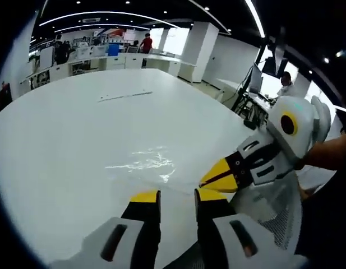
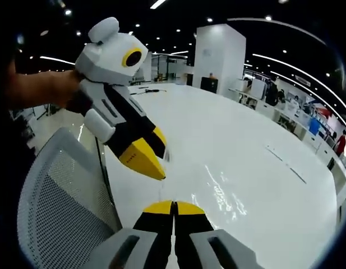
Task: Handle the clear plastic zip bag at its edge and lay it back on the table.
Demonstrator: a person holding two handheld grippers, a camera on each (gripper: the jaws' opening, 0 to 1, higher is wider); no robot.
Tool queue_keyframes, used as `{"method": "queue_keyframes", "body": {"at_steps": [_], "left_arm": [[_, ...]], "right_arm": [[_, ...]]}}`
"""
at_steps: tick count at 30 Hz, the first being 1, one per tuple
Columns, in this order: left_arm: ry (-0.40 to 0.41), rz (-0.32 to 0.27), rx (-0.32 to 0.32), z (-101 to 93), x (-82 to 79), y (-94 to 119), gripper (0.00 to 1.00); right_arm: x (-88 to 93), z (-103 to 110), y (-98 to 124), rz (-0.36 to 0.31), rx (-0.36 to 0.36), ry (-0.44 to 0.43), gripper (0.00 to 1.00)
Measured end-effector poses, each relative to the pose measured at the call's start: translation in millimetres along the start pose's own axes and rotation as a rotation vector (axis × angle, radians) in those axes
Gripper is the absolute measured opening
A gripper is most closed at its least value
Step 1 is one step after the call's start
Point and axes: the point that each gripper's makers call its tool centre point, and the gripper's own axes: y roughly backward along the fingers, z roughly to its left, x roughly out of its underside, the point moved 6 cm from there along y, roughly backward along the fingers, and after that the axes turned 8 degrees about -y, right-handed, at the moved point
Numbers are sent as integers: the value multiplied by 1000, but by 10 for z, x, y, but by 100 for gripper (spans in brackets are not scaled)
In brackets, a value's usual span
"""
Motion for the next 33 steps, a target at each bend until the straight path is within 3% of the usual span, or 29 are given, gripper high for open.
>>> {"method": "queue_keyframes", "body": {"at_steps": [7,12,22,33], "left_arm": [[3,12,-9,52,8,-61,7],[-9,18,-21,63,-15,-60,3],[-31,-3,-39,90,-159,-45,0],[-43,21,-42,78,-101,-57,0]], "right_arm": [[-39,11,1,-10,2,1,0],[-102,-59,19,-27,20,-6,0],[-318,-207,135,-80,65,2,0],[-430,-343,229,-123,122,-7,0]]}}
